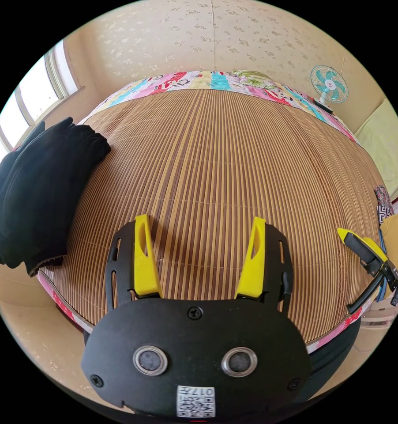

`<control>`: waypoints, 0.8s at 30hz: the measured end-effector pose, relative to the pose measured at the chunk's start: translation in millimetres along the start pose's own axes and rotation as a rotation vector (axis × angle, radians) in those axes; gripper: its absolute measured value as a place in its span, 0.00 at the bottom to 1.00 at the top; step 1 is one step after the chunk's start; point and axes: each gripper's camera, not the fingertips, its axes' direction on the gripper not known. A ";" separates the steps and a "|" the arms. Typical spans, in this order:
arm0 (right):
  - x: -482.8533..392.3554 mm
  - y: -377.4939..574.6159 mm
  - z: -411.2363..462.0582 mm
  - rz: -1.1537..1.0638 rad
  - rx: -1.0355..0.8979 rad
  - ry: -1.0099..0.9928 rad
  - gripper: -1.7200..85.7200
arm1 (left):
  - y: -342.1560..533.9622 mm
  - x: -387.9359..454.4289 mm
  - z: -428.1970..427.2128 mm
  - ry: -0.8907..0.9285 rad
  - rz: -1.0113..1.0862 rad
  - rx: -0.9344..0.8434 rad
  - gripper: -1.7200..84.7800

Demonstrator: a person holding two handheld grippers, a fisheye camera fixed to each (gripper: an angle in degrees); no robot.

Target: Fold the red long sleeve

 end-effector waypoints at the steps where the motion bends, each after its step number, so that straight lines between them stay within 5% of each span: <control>1: -0.7 -0.9 -0.4 0.000 0.000 0.000 0.37 | -0.7 -0.1 -0.3 0.000 0.000 0.000 0.36; 24: -24.4 -22.1 5.3 -0.005 -0.017 -0.008 0.37 | -13.4 0.3 -14.5 0.014 0.007 -0.002 0.36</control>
